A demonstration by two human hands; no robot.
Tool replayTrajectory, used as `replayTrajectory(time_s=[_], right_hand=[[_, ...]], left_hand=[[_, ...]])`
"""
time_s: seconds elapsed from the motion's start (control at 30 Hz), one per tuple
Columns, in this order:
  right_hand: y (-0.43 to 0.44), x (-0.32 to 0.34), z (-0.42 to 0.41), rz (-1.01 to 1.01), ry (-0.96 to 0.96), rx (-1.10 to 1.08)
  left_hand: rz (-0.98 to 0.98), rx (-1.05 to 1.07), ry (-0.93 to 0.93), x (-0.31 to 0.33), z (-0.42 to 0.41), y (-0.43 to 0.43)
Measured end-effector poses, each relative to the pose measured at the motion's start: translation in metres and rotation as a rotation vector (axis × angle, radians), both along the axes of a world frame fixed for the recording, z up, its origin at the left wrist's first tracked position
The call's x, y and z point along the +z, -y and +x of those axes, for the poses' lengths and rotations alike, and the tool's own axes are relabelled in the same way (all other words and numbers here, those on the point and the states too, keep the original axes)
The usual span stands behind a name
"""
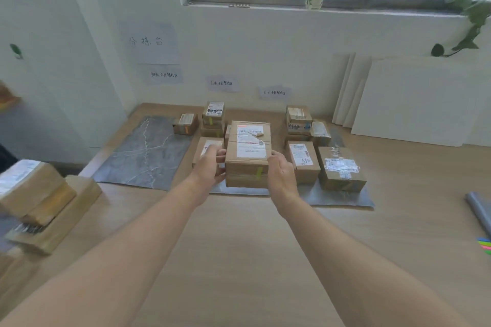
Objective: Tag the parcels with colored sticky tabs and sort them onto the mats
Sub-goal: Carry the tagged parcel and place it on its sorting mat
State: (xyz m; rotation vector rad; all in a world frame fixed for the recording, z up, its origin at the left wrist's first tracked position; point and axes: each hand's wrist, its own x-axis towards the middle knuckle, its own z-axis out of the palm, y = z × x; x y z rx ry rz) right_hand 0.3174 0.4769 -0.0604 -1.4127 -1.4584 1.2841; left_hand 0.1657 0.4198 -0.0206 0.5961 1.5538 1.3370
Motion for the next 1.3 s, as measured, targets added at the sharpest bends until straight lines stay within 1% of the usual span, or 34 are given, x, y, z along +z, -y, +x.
replayTrajectory(time_s=[0.1, 0.23, 0.33, 0.47, 0.7, 0.9, 0.97, 1.1, 1.23, 1.3], right_hand=[[-0.017, -0.017, -0.013, -0.024, -0.002, 0.052], [-0.036, -0.031, -0.025, -0.085, 0.038, 0.102], [-0.06, -0.041, -0.036, -0.133, 0.054, 0.099], [-0.088, -0.06, -0.058, -0.182, 0.092, 0.099], [-0.146, -0.109, -0.094, -0.297, 0.093, 0.08], [-0.18, -0.145, -0.109, -0.354, 0.071, 0.078], [-0.186, -0.157, -0.11, -0.374, 0.062, 0.069], [-0.186, -0.168, -0.112, -0.369, 0.035, 0.093], [-0.175, -0.159, -0.111, -0.358, 0.03, 0.086], [-0.167, -0.148, -0.107, -0.318, 0.032, 0.07]], left_hand=[[-0.055, 0.039, 0.013, -0.023, -0.011, -0.021], [-0.143, -0.032, -0.033, -0.05, -0.027, -0.045], [-0.202, -0.043, -0.03, -0.066, -0.042, -0.069], [-0.26, -0.083, -0.005, -0.094, -0.063, -0.103], [-0.318, -0.063, 0.083, -0.153, -0.095, -0.165], [-0.401, -0.05, 0.126, -0.176, -0.099, -0.191], [-0.392, -0.048, 0.108, -0.182, -0.096, -0.194], [-0.33, -0.077, -0.018, -0.189, -0.09, -0.193], [-0.313, -0.075, -0.012, -0.196, -0.087, -0.188], [-0.315, -0.048, -0.01, -0.19, -0.086, -0.184]])
